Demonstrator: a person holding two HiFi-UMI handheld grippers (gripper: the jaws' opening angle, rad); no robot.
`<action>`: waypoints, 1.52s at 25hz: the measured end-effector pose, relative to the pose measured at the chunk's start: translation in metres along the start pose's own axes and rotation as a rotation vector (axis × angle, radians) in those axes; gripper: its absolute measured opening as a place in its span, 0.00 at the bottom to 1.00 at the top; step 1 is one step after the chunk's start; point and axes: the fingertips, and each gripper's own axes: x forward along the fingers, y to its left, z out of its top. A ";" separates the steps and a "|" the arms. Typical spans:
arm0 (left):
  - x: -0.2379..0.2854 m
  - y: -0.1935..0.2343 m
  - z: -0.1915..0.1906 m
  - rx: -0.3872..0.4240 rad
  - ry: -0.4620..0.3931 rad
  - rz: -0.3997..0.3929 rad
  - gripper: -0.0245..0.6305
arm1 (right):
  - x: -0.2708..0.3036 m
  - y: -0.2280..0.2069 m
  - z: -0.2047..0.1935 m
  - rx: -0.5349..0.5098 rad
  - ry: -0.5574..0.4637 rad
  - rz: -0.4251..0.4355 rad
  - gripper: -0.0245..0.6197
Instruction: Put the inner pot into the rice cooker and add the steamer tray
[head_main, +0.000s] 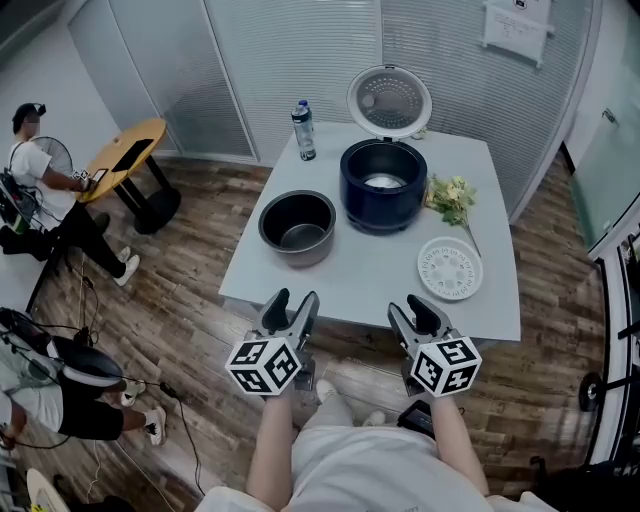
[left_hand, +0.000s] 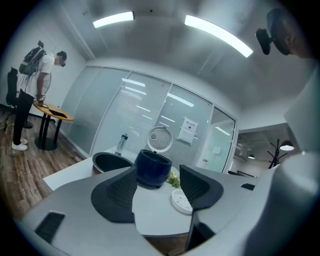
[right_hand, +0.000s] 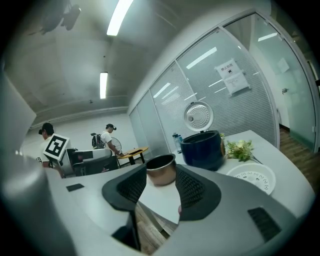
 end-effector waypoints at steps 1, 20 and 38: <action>-0.003 0.002 0.000 0.006 0.001 0.012 0.43 | 0.000 0.000 -0.001 0.001 0.003 0.000 0.32; 0.045 0.154 0.019 -0.111 0.013 0.133 0.43 | 0.146 -0.001 -0.009 0.109 0.107 0.011 0.33; 0.179 0.300 0.019 -0.109 0.211 0.096 0.42 | 0.320 -0.024 -0.017 0.175 0.216 -0.098 0.33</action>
